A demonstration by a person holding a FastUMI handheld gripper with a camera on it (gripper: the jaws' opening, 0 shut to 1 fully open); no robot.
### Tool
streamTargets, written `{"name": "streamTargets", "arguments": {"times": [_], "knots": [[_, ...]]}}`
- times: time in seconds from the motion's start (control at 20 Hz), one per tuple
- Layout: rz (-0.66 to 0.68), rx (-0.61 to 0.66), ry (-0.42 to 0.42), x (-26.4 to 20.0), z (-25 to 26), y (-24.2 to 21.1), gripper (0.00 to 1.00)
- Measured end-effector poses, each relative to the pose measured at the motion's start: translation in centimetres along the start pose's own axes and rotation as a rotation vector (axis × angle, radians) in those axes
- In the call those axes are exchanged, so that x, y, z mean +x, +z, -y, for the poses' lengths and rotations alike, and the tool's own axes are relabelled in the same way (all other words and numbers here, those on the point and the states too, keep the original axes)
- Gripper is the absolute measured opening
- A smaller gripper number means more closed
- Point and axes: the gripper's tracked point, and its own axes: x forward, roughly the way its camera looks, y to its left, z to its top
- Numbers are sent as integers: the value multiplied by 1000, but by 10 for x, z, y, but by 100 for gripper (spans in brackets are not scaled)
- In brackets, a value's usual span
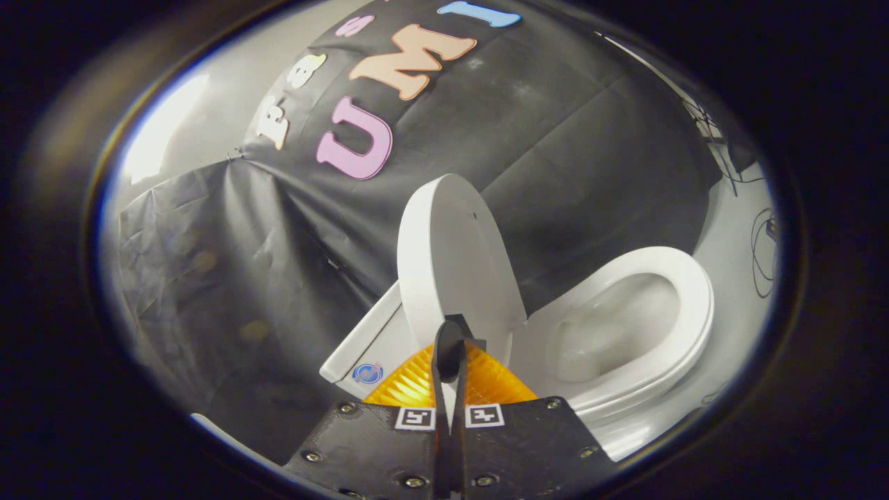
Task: Open the toilet lid.
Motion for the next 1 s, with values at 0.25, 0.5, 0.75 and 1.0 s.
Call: {"name": "streamTargets", "arguments": {"times": [0.25, 0.5, 0.75, 1.0], "knots": [[6, -4, 23, 9, -23, -2, 1], [6, -18, 58, 19, -44, -7, 2], [-3, -52, 79, 28, -65, -15, 2], [-13, -67, 121, 43, -89, -24, 2]]}}
